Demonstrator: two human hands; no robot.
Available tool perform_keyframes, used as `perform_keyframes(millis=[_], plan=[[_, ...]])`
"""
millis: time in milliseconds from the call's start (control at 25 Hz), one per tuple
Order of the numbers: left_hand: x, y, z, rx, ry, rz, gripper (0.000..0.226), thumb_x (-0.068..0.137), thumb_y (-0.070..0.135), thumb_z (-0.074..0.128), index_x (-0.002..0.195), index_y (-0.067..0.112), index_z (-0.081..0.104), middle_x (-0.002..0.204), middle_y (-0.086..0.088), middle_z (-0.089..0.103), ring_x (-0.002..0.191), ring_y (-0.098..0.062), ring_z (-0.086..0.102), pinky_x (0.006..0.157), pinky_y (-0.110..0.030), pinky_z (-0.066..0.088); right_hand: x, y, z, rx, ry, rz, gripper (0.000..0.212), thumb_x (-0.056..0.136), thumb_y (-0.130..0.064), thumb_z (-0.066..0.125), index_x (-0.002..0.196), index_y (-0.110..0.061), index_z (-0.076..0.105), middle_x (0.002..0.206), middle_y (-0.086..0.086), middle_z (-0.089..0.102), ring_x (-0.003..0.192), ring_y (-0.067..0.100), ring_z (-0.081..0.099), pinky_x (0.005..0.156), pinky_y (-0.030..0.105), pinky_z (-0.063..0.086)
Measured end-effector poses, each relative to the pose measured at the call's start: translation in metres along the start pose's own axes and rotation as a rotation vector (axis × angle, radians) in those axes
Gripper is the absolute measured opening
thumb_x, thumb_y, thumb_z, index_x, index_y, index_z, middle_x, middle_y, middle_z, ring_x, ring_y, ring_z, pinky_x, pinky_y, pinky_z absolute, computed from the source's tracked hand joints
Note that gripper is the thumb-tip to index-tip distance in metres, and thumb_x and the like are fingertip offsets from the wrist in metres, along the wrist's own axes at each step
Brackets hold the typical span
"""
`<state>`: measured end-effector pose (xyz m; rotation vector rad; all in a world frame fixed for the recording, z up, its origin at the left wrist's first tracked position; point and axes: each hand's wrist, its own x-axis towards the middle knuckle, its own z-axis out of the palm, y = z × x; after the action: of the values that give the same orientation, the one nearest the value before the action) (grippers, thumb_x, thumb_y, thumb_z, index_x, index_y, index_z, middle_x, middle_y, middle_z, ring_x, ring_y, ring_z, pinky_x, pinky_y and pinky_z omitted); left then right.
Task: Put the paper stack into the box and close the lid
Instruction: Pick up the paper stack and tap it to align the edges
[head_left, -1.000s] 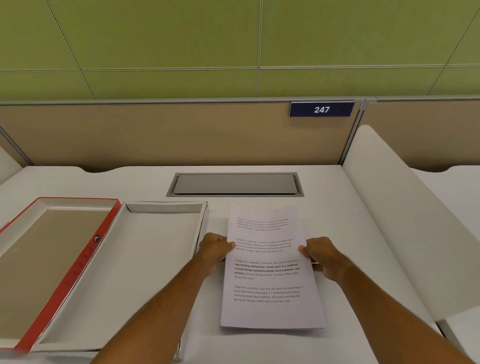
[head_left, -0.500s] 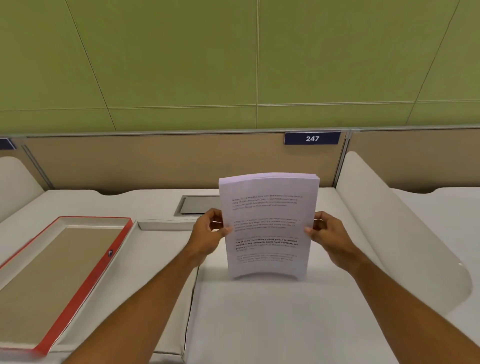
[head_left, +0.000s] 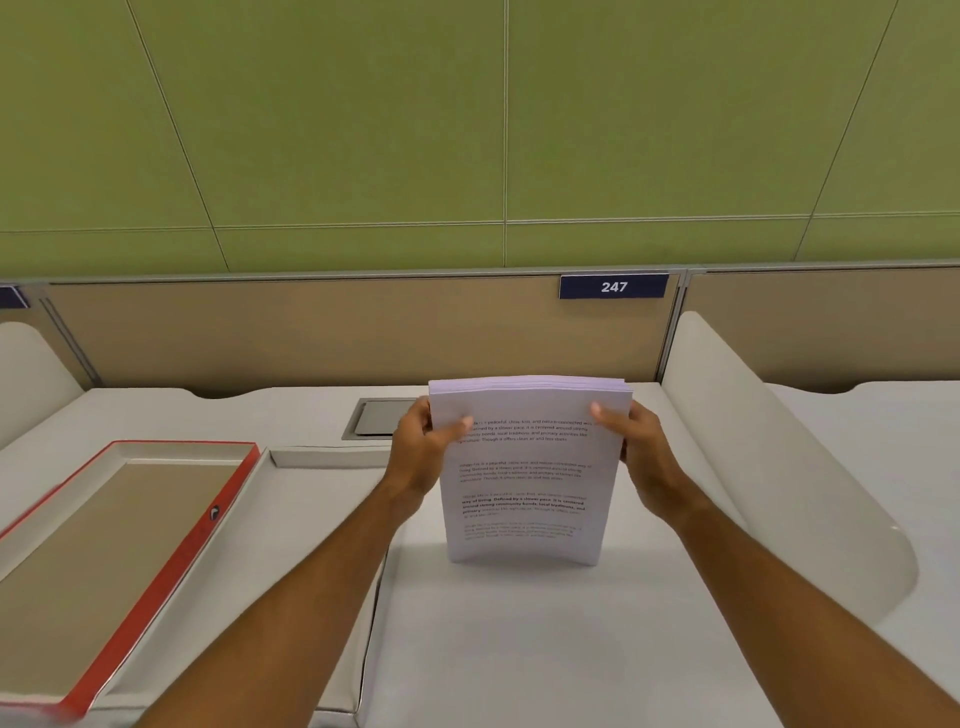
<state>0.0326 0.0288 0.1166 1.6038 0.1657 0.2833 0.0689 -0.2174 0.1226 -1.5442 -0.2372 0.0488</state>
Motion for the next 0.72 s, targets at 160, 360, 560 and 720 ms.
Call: perform_keyframes(millis=[160, 360, 560, 720], plan=[[0.01, 0.024, 0.017, -0.142, 0.103, -0.018, 0.035, 0.073, 0.051, 0.063, 0.078, 0.016, 0.058, 0.081, -0.007, 0.061, 0.072, -0.023, 0.058, 0.065, -0.035, 0.044, 0.014, -0.017, 0.016, 0.069, 0.178, 0.035, 0.059, 0.082, -0.055, 0.046, 0.083, 0.001, 0.064, 0.077, 0.01, 0.066, 0.07, 0.025, 0.06, 0.066, 0.033, 0.043], [0.019, 0.03, 0.026, -0.115, 0.263, -0.093, 0.041, 0.079, 0.056, 0.05, 0.067, 0.017, 0.043, 0.07, -0.005, 0.049, 0.067, -0.022, 0.045, 0.064, -0.035, 0.035, 0.022, -0.016, 0.025, 0.052, 0.335, 0.125, 0.061, 0.078, -0.06, 0.045, 0.081, -0.004, 0.068, 0.084, 0.018, 0.068, 0.074, 0.031, 0.061, 0.071, 0.037, 0.045], [0.021, 0.03, 0.033, -0.132, 0.323, -0.113, 0.034, 0.089, 0.036, 0.05, 0.06, 0.022, 0.041, 0.067, -0.002, 0.048, 0.066, -0.023, 0.047, 0.062, -0.034, 0.038, 0.029, -0.019, 0.028, 0.017, 0.452, 0.135, 0.031, 0.087, -0.038, 0.052, 0.067, -0.015, 0.057, 0.076, 0.009, 0.061, 0.066, 0.024, 0.055, 0.062, 0.031, 0.04], [0.023, 0.027, 0.025, -0.207, 0.2, -0.118, 0.044, 0.081, 0.059, 0.049, 0.07, 0.016, 0.053, 0.075, -0.007, 0.057, 0.07, -0.026, 0.053, 0.062, -0.032, 0.041, 0.026, -0.014, 0.028, 0.014, 0.399, 0.107, 0.052, 0.085, -0.06, 0.041, 0.074, -0.012, 0.06, 0.079, 0.012, 0.064, 0.071, 0.027, 0.06, 0.067, 0.034, 0.045]])
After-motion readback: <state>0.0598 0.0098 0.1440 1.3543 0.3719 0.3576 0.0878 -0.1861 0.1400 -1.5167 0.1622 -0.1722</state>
